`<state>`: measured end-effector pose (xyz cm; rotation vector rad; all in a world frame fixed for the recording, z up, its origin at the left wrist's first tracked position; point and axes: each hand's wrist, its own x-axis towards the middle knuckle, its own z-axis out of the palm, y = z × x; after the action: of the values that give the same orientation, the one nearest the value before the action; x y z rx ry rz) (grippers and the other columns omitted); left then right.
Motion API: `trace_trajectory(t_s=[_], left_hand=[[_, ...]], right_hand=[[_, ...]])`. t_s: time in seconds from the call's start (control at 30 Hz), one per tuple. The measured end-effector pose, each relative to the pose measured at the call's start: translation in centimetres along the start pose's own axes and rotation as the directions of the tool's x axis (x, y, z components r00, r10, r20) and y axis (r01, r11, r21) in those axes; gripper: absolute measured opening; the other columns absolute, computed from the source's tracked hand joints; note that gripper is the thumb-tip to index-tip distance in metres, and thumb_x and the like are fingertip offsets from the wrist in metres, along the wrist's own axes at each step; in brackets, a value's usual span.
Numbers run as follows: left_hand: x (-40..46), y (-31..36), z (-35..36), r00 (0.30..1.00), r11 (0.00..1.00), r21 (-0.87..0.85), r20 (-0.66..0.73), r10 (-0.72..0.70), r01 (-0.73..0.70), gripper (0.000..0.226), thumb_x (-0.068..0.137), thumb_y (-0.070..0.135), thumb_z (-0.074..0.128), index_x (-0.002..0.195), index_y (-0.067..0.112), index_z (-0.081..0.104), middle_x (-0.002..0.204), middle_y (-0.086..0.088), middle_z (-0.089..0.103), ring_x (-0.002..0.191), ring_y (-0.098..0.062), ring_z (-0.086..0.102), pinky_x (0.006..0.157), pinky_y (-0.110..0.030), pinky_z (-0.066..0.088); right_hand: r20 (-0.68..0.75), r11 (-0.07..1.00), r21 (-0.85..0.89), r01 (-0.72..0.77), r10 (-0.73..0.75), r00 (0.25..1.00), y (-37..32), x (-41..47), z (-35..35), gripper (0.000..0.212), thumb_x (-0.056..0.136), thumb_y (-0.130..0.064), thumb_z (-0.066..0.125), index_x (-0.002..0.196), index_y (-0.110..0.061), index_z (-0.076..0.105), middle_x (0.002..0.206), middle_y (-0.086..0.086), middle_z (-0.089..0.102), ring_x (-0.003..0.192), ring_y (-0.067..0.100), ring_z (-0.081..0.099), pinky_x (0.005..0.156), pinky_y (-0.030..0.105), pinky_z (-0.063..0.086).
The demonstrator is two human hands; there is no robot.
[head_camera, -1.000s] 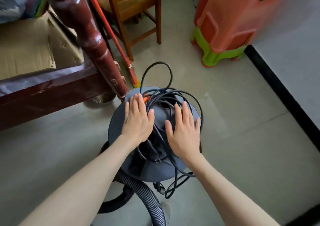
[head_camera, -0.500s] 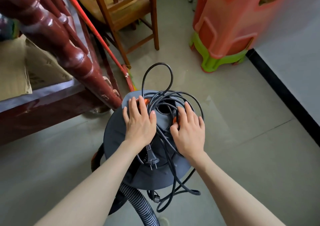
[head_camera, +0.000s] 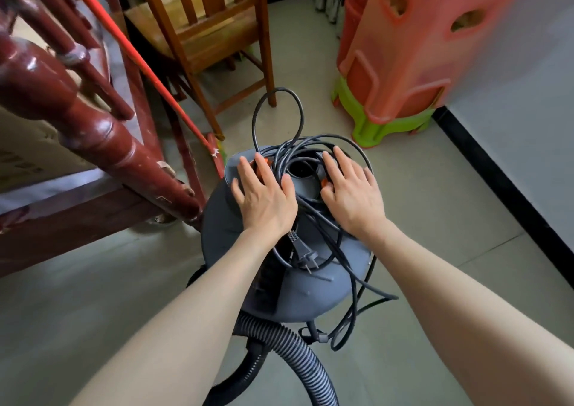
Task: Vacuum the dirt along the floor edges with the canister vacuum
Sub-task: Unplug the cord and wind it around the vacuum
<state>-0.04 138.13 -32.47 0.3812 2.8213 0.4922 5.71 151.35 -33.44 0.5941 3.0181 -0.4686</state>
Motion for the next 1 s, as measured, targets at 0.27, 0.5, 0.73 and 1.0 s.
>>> trace_trajectory(t_s=[0.27,0.5,0.73,1.0], left_hand=[[7.3,1.5,-1.6,0.981,0.973,0.131,0.066,0.184,-0.191,0.069,0.099,0.051,0.017,0.152,0.012,-0.005,0.158,-0.013,-0.014,0.147,-0.025,-0.006,0.118,-0.038,-0.002],[12.4,3.1,-1.6,0.976,0.966,0.138,0.025,0.216,-0.218,0.068,0.099,0.049,0.018,0.152,0.011,-0.003,0.159,-0.011,-0.011,0.147,-0.023,-0.004,0.118,-0.038,-0.001],[19.6,6.3,-1.2,0.976,0.971,0.104,-0.014,0.217,-0.215,0.071,0.097,0.054,0.018,0.152,0.013,-0.001,0.159,-0.012,-0.008,0.147,-0.022,-0.001,0.118,-0.039,0.000],[27.8,10.9,-0.9,0.987,0.984,0.112,-0.064,0.145,-0.137,0.073,0.096,0.057,0.015,0.153,0.014,0.000,0.159,-0.011,-0.006,0.147,-0.021,0.002,0.118,-0.039,0.000]], right_hand=[[0.084,0.993,-0.038,-0.112,0.115,0.990,1.4,7.8,-1.9,0.057,0.104,-0.031,0.026,0.156,-0.021,0.004,0.164,-0.005,-0.003,0.150,0.022,-0.010,0.120,0.050,-0.003],[-0.070,0.954,0.110,-0.279,0.287,0.955,0.0,11.4,-1.0,0.057,0.101,-0.050,0.029,0.154,-0.033,0.015,0.164,-0.006,0.008,0.150,0.020,-0.004,0.119,0.048,-0.008],[-0.087,0.956,0.085,-0.280,0.287,0.954,2.3,19.0,-2.5,0.056,0.100,-0.036,0.035,0.154,-0.032,0.020,0.162,-0.005,0.015,0.150,0.019,0.003,0.119,0.047,-0.003],[-0.096,0.981,0.078,-0.178,0.185,0.978,5.8,28.8,-4.6,0.067,0.088,-0.043,0.022,0.153,-0.030,0.024,0.161,-0.003,0.020,0.150,0.020,0.009,0.119,0.047,0.001]])
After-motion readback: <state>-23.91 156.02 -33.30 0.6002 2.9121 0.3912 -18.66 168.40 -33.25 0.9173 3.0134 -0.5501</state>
